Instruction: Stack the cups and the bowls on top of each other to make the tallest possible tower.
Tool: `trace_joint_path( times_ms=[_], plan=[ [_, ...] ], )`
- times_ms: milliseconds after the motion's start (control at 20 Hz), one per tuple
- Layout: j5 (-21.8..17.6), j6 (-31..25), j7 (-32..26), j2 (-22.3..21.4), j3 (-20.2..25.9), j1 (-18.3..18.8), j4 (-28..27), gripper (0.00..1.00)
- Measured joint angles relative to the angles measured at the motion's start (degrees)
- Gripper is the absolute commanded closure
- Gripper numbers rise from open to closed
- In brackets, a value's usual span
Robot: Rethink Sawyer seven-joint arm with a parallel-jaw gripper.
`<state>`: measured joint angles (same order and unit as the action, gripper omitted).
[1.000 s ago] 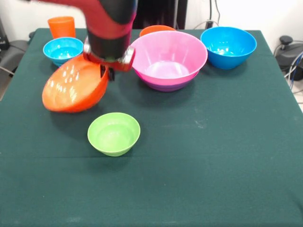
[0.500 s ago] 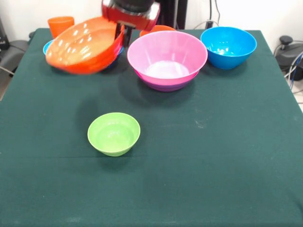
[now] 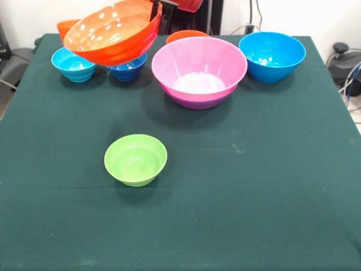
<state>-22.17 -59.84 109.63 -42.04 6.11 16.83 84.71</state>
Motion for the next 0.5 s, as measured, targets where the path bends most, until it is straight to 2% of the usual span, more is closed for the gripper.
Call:
trace_joint_path(
  times_ms=[200,500],
  plan=[
    [0.2,0.0,0.0,-0.3,-1.2,-1.3,0.9,1.00],
    [0.7,1.2,1.8,-0.3,-4.7,-6.9,3.1,1.00]
  ],
)
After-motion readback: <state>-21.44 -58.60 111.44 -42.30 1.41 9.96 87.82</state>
